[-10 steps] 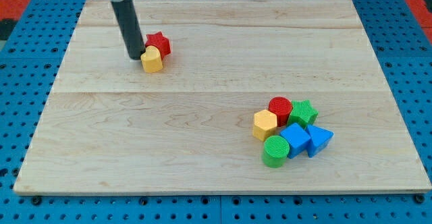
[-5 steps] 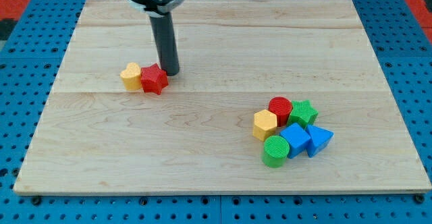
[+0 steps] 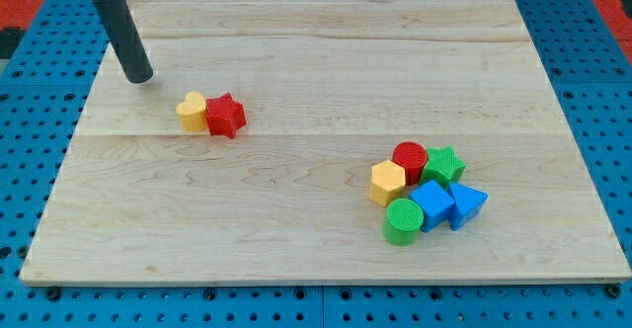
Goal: Move the yellow heart and red star slightly right
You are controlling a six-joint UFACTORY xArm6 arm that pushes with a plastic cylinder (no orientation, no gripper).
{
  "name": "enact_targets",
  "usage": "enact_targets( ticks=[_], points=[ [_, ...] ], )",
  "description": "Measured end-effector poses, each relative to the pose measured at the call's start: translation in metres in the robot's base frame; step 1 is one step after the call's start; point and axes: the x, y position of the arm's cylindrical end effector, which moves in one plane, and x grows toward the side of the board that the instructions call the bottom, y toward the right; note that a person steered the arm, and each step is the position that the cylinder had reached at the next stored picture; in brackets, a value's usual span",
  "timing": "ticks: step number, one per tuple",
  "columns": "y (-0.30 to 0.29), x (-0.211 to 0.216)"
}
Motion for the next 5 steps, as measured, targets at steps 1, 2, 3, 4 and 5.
enact_targets(
  ticks=[1,2,3,4,5],
  points=[
    [-0.001,0.0],
    [0.009,0.0],
    [0.01,0.001],
    [0.01,0.012],
    [0.003,0.021]
  ],
)
